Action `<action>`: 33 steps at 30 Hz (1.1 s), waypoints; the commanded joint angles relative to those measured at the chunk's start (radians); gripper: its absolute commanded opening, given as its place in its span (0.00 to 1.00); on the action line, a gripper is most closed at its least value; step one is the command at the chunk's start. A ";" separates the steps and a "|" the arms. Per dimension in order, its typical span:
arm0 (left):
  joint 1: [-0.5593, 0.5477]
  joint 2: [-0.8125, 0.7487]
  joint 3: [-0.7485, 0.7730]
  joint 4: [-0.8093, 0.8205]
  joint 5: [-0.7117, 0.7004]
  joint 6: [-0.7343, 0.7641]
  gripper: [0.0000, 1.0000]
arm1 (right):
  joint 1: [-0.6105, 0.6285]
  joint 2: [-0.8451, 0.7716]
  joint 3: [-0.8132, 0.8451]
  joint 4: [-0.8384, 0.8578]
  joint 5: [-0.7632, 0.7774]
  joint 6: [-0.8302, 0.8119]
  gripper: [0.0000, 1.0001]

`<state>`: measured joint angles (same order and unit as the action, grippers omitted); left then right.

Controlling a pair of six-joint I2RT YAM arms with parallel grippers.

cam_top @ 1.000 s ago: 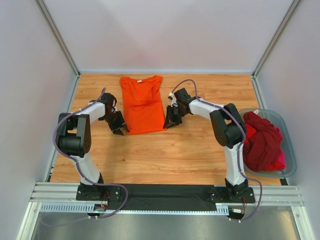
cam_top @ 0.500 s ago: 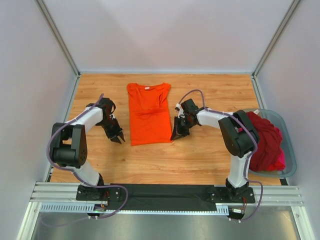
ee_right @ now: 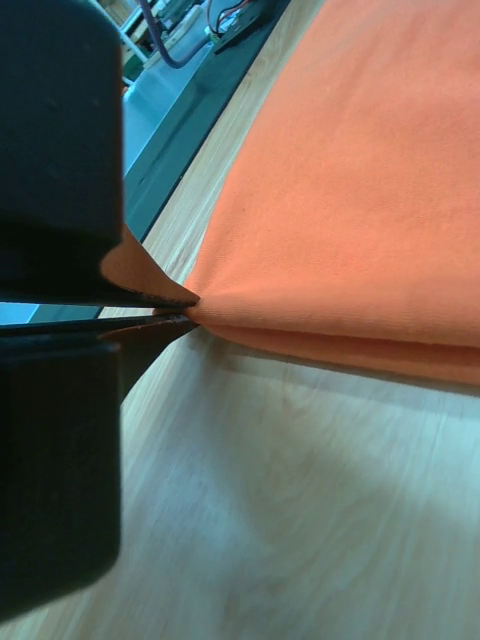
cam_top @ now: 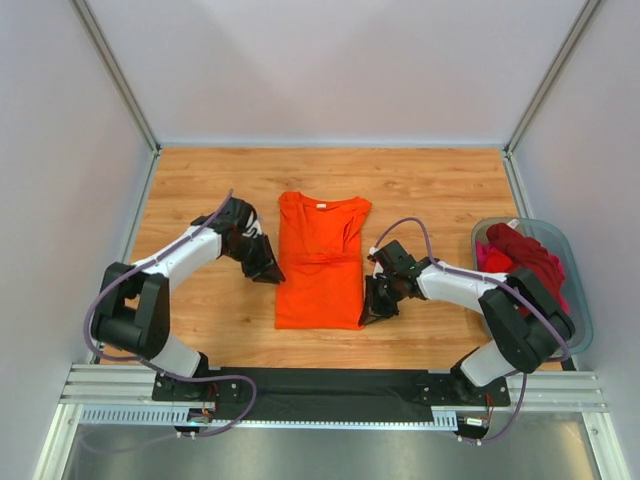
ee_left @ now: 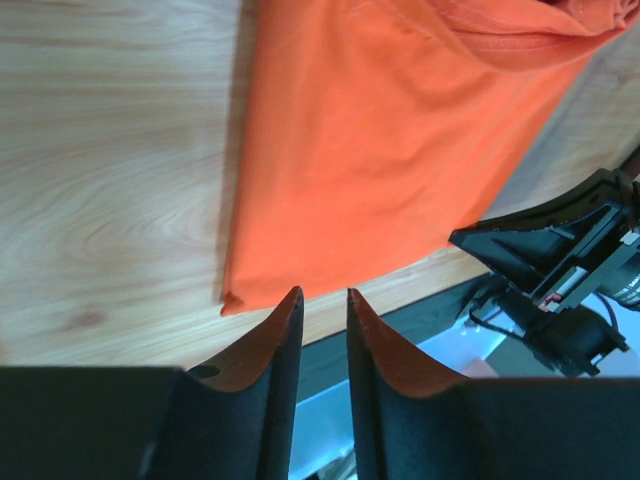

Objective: Fold and stack the t-shirts
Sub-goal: Fold the tshirt

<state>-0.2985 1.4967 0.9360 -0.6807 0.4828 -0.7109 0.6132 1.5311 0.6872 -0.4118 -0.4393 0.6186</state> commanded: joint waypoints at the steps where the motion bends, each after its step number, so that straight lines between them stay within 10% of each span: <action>1: -0.091 0.085 0.098 0.107 0.040 -0.059 0.24 | 0.002 -0.064 -0.021 0.005 0.068 0.046 0.04; 22: -0.246 0.582 0.641 0.040 -0.142 -0.044 0.16 | 0.013 -0.026 0.003 0.033 0.067 0.098 0.04; 33: -0.234 0.429 0.623 -0.025 -0.208 0.033 0.16 | 0.013 0.000 0.028 0.027 0.053 0.099 0.04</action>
<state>-0.5327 2.0392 1.5967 -0.6754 0.3027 -0.7246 0.6209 1.5173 0.6765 -0.4068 -0.3946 0.7105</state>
